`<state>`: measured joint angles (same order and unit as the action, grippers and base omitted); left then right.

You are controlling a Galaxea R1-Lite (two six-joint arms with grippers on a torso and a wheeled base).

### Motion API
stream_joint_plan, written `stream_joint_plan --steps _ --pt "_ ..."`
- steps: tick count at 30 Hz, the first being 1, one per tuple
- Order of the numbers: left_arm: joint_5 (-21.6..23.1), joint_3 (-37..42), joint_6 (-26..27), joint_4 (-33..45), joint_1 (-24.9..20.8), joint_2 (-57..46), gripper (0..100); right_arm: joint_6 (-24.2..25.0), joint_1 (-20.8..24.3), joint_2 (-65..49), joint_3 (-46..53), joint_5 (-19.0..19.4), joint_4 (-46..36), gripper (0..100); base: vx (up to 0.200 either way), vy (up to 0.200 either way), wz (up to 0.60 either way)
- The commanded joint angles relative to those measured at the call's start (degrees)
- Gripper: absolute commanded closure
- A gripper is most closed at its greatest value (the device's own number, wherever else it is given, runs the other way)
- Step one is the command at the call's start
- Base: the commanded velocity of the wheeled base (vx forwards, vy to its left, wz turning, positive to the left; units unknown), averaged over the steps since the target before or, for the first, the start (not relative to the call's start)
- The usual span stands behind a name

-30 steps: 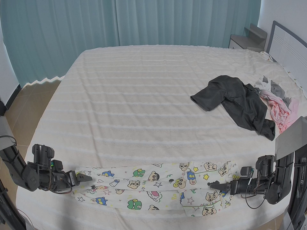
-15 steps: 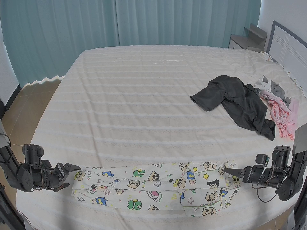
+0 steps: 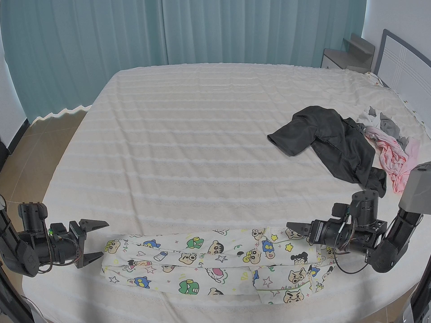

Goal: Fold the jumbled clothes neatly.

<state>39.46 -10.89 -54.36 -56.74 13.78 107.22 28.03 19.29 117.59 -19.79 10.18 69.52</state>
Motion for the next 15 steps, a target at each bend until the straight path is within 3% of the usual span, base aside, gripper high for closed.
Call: stream_joint_plan --steps 1,6,15 --pt "5.63 7.55 -0.66 -9.62 3.8 0.01 0 0.63 7.61 -5.18 -13.44 -4.29 -18.63 0 0.0 0.0 0.0" --pt "5.36 8.07 -0.66 -13.75 4.59 3.35 0 0.71 8.49 -3.6 -13.79 -6.58 -21.27 0 0.0 0.0 0.0" --pt "5.45 10.1 -0.57 -17.71 4.59 4.49 0 2.82 9.02 -1.75 -10.27 -6.49 -21.01 0 0.0 0.0 0.0"
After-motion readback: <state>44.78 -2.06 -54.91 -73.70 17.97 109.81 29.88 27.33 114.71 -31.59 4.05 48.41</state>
